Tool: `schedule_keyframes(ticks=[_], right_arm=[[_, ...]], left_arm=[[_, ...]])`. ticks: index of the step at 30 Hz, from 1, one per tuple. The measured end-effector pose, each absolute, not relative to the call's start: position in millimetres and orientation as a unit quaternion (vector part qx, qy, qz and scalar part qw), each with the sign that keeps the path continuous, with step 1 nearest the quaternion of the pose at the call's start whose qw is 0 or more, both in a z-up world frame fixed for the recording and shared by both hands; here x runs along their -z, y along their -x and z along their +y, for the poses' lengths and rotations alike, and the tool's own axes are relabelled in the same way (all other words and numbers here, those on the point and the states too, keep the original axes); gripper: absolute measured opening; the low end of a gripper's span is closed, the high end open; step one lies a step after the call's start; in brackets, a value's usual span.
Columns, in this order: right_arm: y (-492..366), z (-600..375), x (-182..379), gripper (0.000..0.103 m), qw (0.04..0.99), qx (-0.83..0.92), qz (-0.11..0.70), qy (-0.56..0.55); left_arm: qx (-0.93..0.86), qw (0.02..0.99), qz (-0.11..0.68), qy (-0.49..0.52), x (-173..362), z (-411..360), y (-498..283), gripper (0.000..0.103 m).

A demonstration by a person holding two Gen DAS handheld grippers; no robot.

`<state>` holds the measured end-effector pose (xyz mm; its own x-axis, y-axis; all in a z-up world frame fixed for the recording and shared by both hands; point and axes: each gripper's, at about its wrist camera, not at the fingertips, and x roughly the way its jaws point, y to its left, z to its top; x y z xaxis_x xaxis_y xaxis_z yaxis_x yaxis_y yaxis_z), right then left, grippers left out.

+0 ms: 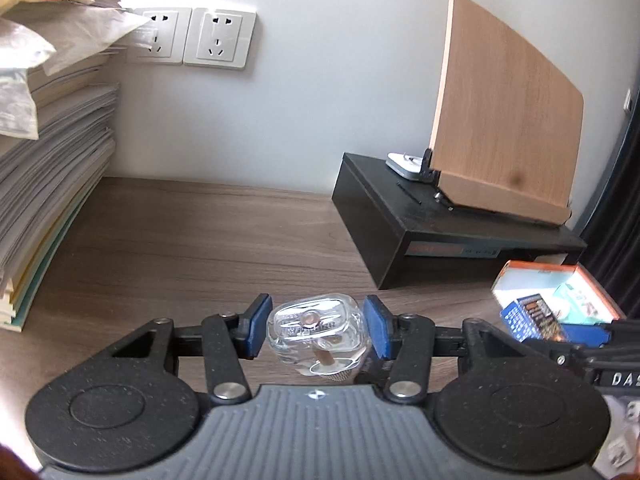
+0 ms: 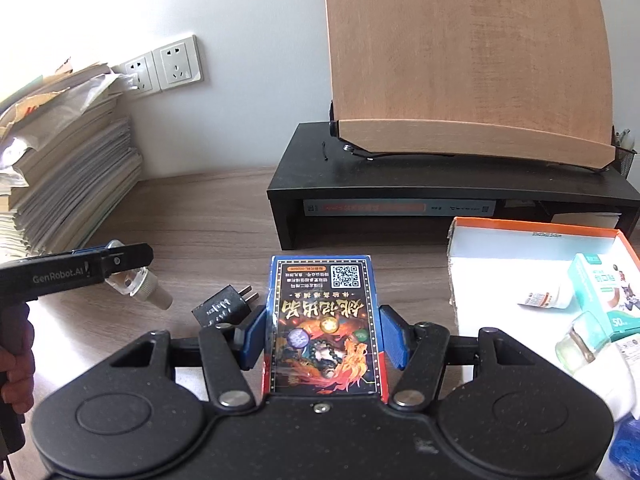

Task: Organize rigid objects
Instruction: 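Carry the card box and glass bottle above the tray with both tools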

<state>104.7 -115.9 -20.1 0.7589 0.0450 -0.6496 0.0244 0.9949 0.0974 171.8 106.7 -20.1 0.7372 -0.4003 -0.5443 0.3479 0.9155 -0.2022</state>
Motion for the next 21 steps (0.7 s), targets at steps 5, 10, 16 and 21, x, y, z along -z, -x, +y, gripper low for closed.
schedule_keyframes(ticks=[5, 10, 16, 21], right_arm=[[-84, -135, 6, 0.071, 0.942, -0.003, 0.331, -0.053], [-61, -165, -9, 0.071, 0.947, 0.01, 0.315, -0.061], [-30, -217, -29, 0.071, 0.953, 0.039, 0.291, -0.074], [-2, -271, -48, 0.071, 0.957, 0.071, 0.266, -0.092]], left_arm=[[0.202, 0.933, 0.294, 0.041, 4, 82, -147, 0.051], [0.211, 0.932, 0.292, 0.049, -8, 46, -121, 0.051], [0.242, 0.924, 0.293, 0.054, -21, -6, -96, 0.051], [0.268, 0.919, 0.286, 0.047, -31, -53, -81, 0.051]])
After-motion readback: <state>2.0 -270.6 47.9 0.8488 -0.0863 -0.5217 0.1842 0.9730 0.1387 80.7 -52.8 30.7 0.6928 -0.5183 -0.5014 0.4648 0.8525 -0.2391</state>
